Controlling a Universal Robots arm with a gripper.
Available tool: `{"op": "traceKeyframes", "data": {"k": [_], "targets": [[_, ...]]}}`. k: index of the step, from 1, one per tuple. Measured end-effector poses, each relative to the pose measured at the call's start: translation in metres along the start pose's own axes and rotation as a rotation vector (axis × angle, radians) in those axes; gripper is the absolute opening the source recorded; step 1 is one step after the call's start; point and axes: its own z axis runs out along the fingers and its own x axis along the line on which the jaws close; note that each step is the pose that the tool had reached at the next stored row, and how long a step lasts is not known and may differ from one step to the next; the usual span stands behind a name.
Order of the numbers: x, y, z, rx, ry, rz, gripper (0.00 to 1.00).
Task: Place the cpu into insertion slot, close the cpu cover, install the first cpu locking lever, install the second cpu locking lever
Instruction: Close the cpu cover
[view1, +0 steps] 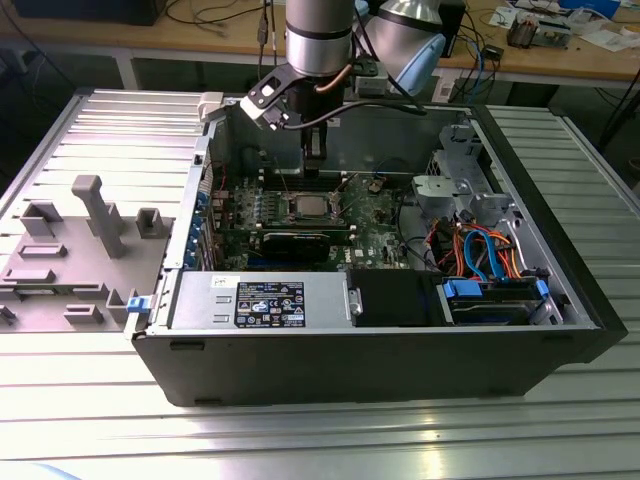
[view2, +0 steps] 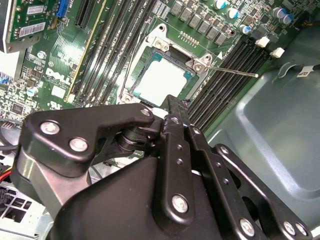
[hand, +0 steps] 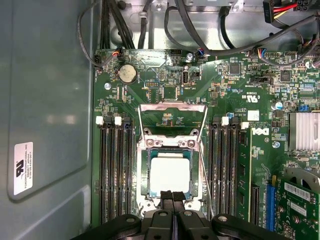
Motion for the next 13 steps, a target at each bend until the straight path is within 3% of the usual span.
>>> {"op": "traceKeyframes", "data": {"k": [13], "targets": [[0.0001,0.0,-0.0035,0.0001,-0.0001,0.0,0.11]]}}
